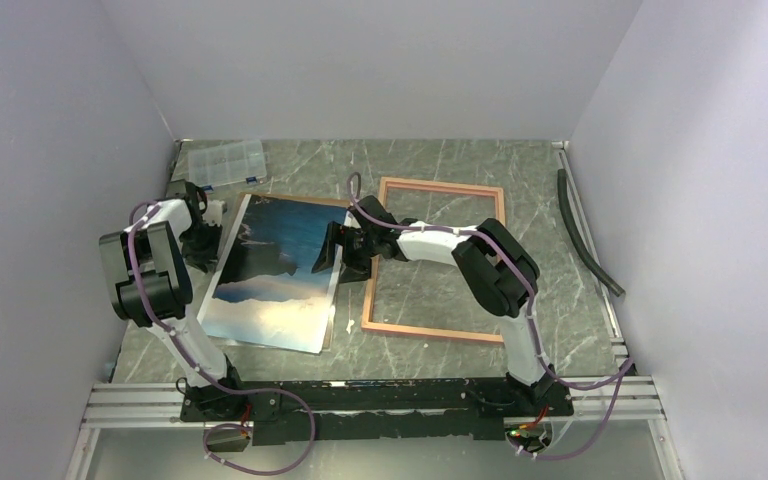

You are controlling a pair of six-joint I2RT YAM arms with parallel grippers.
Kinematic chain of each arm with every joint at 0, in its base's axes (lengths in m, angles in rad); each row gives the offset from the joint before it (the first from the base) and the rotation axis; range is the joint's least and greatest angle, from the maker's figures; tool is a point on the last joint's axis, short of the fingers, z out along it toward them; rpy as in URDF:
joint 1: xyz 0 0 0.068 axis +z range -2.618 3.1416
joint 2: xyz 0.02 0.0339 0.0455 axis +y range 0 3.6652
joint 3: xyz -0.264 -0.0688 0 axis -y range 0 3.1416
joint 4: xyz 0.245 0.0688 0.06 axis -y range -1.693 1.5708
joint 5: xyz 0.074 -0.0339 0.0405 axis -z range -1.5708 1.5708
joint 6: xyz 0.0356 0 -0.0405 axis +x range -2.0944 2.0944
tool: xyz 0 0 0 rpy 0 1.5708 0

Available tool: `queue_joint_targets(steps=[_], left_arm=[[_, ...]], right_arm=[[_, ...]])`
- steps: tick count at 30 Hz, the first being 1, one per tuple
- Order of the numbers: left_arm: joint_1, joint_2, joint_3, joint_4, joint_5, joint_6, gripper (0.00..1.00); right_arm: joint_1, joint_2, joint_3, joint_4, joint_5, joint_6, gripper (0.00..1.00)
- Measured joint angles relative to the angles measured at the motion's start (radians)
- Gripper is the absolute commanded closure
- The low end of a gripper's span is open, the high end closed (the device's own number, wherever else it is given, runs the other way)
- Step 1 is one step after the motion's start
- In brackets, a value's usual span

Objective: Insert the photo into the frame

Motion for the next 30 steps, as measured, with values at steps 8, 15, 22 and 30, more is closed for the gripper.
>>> queue_joint_targets(steps=[8, 15, 22, 30], left_arm=[[-0.007, -0.002, -0.003, 0.002, 0.003, -0.002, 0.72], [-0.010, -0.003, -0.005, 0.003, 0.003, -0.002, 0.73], [-0.010, -0.004, -0.006, 0.004, 0.003, -0.003, 0.73], [-0.009, -0.004, -0.006, 0.011, -0.012, 0.000, 0.73]], right_arm=[[0.006, -0.021, 0.005, -0.039, 0.010, -0.039, 0.13], [0.019, -0.048, 0.050, -0.109, 0.028, -0.105, 0.13], [0.021, -0.056, 0.051, -0.106, 0.024, -0.115, 0.14], [0.020, -0.126, -0.071, 0.167, -0.079, -0.043, 0.13]])
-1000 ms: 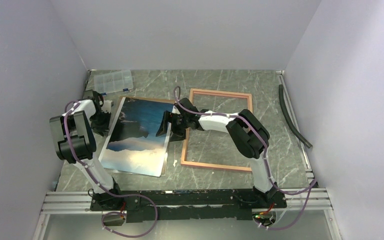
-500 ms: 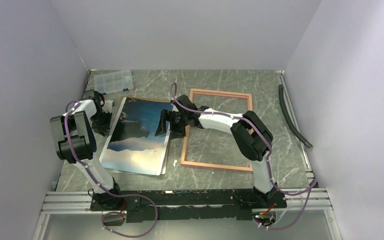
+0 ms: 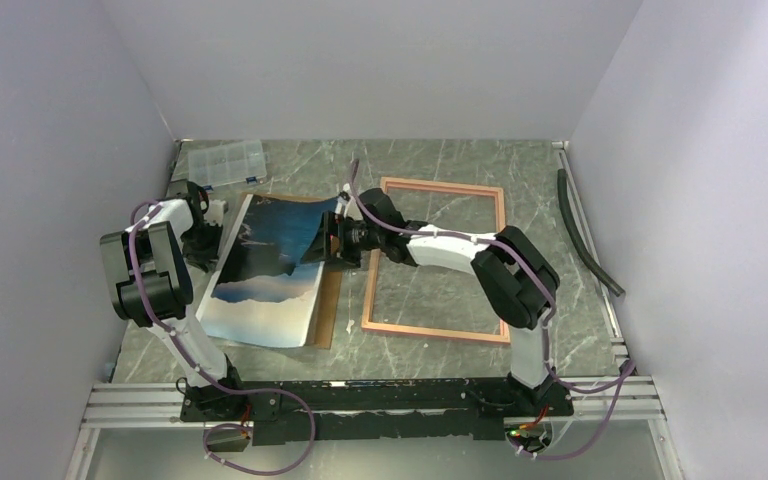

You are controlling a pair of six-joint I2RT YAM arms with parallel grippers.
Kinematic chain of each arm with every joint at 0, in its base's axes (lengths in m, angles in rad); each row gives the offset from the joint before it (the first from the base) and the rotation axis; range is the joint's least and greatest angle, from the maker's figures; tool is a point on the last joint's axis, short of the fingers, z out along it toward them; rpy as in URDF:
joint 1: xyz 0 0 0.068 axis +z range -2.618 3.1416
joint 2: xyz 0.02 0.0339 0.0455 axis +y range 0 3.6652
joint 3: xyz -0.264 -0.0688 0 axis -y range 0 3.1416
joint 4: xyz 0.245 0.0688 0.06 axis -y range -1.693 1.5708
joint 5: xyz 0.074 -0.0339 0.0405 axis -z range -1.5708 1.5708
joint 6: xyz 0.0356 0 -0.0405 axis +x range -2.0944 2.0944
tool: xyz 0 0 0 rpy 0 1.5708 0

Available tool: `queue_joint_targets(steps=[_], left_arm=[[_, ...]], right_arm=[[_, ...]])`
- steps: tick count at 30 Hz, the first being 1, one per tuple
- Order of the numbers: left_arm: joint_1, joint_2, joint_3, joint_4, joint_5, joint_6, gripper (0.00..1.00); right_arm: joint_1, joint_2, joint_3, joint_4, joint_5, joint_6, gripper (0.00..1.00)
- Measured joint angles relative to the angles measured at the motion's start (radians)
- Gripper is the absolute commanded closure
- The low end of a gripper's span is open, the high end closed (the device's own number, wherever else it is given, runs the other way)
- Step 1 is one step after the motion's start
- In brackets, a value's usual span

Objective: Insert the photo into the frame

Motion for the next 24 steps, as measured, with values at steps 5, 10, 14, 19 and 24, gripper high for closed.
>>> queue_joint_targets(steps=[5, 10, 14, 19, 24], left_arm=[[-0.004, -0.002, -0.001, -0.010, 0.019, -0.005, 0.73], [-0.018, -0.006, -0.006, -0.027, 0.054, -0.008, 0.74], [-0.019, -0.009, -0.009, -0.031, 0.063, -0.008, 0.74], [-0.008, -0.011, -0.007, -0.047, 0.078, -0.008, 0.69], [0.042, -0.011, 0.038, -0.105, 0.098, -0.008, 0.63]], right_arm=[[0.008, -0.016, -0.042, 0.314, -0.072, 0.100, 0.11], [0.026, 0.030, -0.043, 0.518, -0.106, 0.189, 0.03], [0.030, 0.076, -0.062, 0.544, -0.110, 0.224, 0.03], [0.019, 0.070, -0.076, 0.501, -0.110, 0.218, 0.08], [-0.007, -0.002, -0.141, 0.489, -0.110, 0.219, 0.15]])
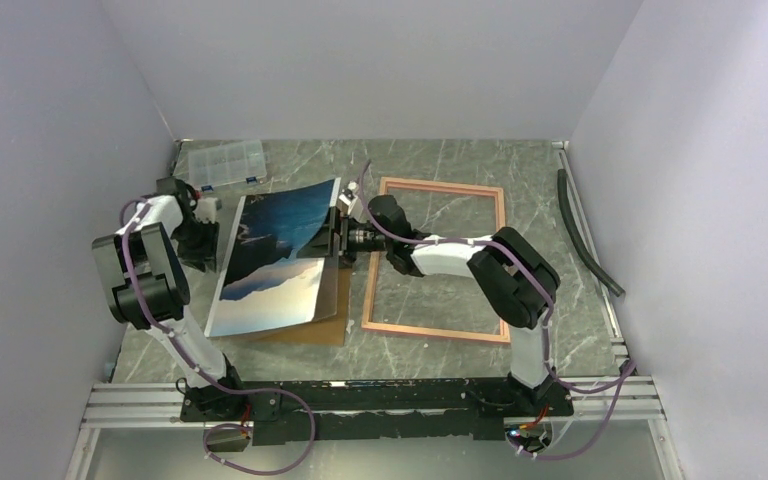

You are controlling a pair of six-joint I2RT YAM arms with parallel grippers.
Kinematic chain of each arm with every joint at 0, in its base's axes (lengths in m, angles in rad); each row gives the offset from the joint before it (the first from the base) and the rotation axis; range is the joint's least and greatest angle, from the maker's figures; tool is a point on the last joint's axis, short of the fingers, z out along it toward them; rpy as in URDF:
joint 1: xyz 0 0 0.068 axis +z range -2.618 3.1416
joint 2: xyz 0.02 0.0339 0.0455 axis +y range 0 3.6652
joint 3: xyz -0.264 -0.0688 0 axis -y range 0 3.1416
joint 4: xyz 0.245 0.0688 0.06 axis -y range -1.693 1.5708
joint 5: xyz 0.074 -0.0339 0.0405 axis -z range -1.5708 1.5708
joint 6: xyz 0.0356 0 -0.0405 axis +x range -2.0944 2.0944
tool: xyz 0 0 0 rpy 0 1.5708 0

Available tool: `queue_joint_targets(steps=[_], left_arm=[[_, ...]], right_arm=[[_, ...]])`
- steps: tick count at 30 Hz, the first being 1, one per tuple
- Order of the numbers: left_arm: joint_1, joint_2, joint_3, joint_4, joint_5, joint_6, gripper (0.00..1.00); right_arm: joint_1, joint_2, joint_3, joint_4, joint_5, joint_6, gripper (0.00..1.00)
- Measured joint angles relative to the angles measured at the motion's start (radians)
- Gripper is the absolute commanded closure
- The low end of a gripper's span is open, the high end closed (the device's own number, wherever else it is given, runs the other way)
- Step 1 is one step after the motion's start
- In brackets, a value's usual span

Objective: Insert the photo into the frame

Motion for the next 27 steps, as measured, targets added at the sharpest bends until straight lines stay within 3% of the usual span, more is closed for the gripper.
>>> queue_joint_targets(steps=[9, 15, 20, 23, 27], left_arm=[[0.047, 0.000, 0.056, -0.011, 0.003, 0.001, 0.63], [0.045, 0.000, 0.005, -0.008, 0.014, 0.004, 0.66], [0.041, 0.000, -0.008, -0.007, 0.022, 0.008, 0.66], [0.039, 0.000, -0.008, -0.003, 0.024, 0.008, 0.66], [0.034, 0.000, -0.008, -0.004, 0.032, 0.008, 0.66]], right_arm=[[-0.026, -0.017, -0.029, 0.025, -0.009, 0.037, 0.36], [-0.033, -0.017, -0.030, 0.000, -0.021, 0.039, 0.68], [-0.074, -0.054, -0.049, -0.122, -0.008, -0.020, 0.84], [-0.105, -0.105, -0.049, -0.229, 0.009, -0.090, 0.98], [-0.131, -0.177, -0.025, -0.397, 0.053, -0.203, 1.00]])
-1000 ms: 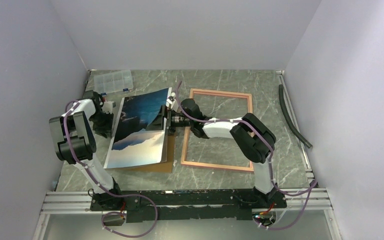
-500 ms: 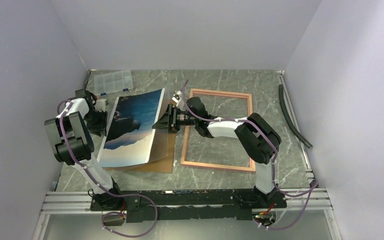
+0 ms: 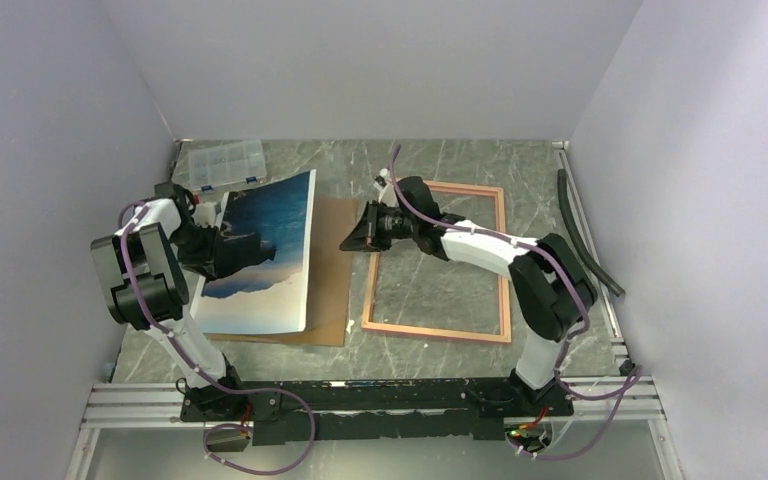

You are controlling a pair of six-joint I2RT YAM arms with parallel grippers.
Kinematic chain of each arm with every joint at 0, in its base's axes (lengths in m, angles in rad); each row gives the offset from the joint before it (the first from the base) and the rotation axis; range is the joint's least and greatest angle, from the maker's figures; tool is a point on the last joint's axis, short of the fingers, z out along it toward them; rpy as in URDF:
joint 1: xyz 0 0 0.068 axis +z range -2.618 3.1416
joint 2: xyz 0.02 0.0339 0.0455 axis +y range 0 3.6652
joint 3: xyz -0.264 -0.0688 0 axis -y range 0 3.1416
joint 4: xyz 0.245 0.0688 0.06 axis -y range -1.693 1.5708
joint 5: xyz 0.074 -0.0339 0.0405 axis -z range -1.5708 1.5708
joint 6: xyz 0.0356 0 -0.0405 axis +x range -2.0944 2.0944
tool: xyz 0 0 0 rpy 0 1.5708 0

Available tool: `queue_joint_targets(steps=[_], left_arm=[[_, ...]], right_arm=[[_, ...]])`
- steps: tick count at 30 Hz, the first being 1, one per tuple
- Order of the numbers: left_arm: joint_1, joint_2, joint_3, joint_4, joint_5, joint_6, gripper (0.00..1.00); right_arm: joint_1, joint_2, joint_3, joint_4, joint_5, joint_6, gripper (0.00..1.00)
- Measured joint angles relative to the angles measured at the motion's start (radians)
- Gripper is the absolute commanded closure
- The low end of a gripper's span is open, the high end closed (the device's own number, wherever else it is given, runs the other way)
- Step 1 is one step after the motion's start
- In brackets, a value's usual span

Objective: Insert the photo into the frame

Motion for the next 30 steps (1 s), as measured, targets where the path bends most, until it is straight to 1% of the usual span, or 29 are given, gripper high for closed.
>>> queue_joint_targets(steps=[4, 7, 9, 12, 15, 19, 24, 27, 30], left_arm=[[-0.011, 0.000, 0.002, -0.007, 0.007, 0.000, 0.65], [-0.030, 0.000, 0.015, -0.032, 0.011, 0.000, 0.62], [-0.054, 0.000, 0.042, -0.059, 0.013, -0.001, 0.56], [-0.110, -0.006, 0.112, -0.103, 0.015, -0.002, 0.43], [-0.188, -0.021, 0.205, -0.147, 0.015, -0.009, 0.37], [-0.320, -0.036, 0.315, -0.195, 0.016, -0.028, 0.34], [-0.554, -0.024, 0.401, -0.219, 0.013, -0.055, 0.31], [-0.704, 0.026, 0.436, -0.206, -0.004, -0.061, 0.32], [-0.828, 0.100, 0.447, -0.175, -0.036, -0.060, 0.32]], right_arm=[[-0.013, -0.071, 0.041, -0.165, 0.053, -0.103, 1.00], [-0.040, -0.145, 0.057, -0.285, 0.087, -0.166, 1.00], [-0.076, -0.207, 0.070, -0.367, 0.111, -0.204, 1.00], [-0.150, -0.298, 0.107, -0.484, 0.155, -0.257, 1.00], [-0.221, -0.388, 0.141, -0.575, 0.196, -0.305, 1.00], [-0.298, -0.494, 0.193, -0.700, 0.278, -0.369, 1.00], [-0.326, -0.594, 0.256, -0.867, 0.401, -0.431, 1.00], [-0.352, -0.642, 0.270, -0.943, 0.446, -0.448, 1.00], [-0.378, -0.671, 0.270, -1.004, 0.468, -0.454, 1.00]])
